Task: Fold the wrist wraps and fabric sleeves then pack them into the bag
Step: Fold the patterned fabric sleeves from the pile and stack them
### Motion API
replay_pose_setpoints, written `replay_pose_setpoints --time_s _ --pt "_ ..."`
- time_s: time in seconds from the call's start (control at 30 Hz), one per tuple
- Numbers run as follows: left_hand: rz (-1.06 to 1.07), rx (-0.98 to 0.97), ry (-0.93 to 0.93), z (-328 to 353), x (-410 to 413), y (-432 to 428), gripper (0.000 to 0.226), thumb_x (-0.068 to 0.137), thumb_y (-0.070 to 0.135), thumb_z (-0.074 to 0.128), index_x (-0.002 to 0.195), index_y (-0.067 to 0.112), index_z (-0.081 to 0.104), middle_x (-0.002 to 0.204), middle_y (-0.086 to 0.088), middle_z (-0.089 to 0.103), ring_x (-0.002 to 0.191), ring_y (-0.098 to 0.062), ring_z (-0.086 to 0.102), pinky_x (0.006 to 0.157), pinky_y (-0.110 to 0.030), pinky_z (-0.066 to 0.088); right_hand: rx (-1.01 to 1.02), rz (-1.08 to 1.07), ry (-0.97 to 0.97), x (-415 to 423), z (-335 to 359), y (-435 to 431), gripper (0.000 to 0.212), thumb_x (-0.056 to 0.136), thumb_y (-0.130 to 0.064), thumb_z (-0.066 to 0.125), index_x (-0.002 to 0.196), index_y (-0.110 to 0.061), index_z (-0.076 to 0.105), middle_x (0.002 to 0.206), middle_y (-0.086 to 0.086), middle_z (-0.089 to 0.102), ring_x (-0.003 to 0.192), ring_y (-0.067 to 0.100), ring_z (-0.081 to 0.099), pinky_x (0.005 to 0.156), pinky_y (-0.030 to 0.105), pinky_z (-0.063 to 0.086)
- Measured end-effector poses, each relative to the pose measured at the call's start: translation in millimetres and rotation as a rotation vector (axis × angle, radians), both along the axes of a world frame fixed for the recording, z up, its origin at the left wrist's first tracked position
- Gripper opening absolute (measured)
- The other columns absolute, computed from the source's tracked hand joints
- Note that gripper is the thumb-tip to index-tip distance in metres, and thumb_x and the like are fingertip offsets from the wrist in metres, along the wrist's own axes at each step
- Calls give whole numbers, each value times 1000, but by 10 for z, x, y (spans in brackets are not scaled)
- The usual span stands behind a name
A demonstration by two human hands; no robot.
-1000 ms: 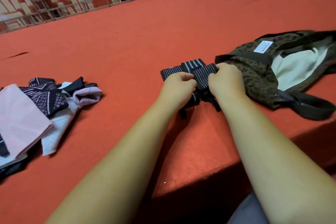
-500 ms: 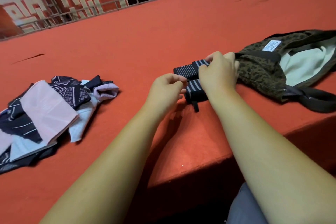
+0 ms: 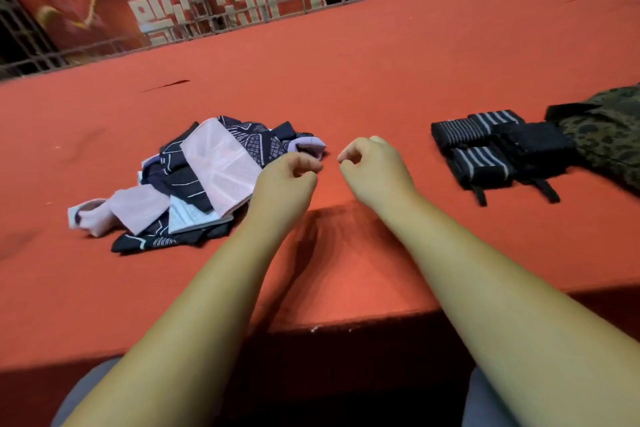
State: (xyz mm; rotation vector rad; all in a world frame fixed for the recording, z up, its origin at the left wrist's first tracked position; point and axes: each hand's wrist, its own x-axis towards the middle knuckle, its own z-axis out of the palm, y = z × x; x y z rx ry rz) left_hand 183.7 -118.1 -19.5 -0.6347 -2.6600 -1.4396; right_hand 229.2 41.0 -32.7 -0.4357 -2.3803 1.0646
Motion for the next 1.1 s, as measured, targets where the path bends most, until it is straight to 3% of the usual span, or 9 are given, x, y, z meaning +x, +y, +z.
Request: replay_pose_setpoints --time_s 0.13,0.3,0.4,0.57,0.67,0.73,0.83,0.97,1.1 --pt "206 -145 279 -114 -211 -551 29 85 15 65 111 22 76 122 -7 66 117 -26 60 93 -31 43 34 131 -32 -171 -123 -352 18 93 -14 64 99 -24 77 104 0 61 106 23 62 80 27 35" --pt "256 -367 269 -417 -501 -1013 71 74 8 73 143 13 59 154 -9 51 134 -38 47 112 -44 39 0 220 -31 -348 -188 -619 17 96 -12 66 100 -23 78 105 -4 63 100 13 57 80 20 31" --pt "219 -393 292 -499 -688 -1199 67 76 14 70 143 20 65 155 -4 56 134 -38 51 116 -45 40 -37 222 -45 -437 -253 -660 17 97 -15 66 100 -28 76 113 -3 71 95 8 58 76 20 33" --pt "217 -251 348 -392 -798 -1193 30 92 32 53 111 34 76 113 11 76 110 -28 67 93 -45 54 -38 222 12 -485 -331 -648 19 93 -12 70 106 -25 75 112 -4 68 86 -4 58 77 1 38" --pt "161 -179 369 -312 -705 -1143 22 100 33 56 109 30 75 101 8 77 100 -21 68 83 -42 54 -55 230 49 -519 -318 -642 34 92 -16 75 125 -25 71 121 -4 64 83 0 61 83 15 50" --pt "84 -76 312 -300 -634 -1129 17 103 31 58 109 27 74 98 8 76 96 -17 68 85 -41 54 -78 261 72 -523 -291 -649 52 92 -24 81 141 -27 64 131 -4 59 81 0 62 78 7 45" --pt "43 220 134 -282 -579 -1132 16 103 31 63 110 26 76 99 8 77 94 -10 70 90 -40 55 -88 393 26 -493 -264 -631 72 89 -46 83 154 -34 54 147 -12 48 112 4 64 96 9 45" --pt "37 520 -68 -248 -561 -1163 15 103 27 68 111 20 79 104 -4 80 92 -14 70 88 -40 56 -57 622 -14 -389 -246 -657 40 96 -46 74 129 -23 76 144 -10 60 135 -3 52 113 16 37" --pt "1 820 -318 -161 -530 -1148 45 96 45 73 121 7 73 118 -24 76 98 -33 70 89 -51 56 -170 518 91 -300 -182 -735 29 107 -32 66 101 -5 75 94 -6 70 82 6 60 77 23 45"
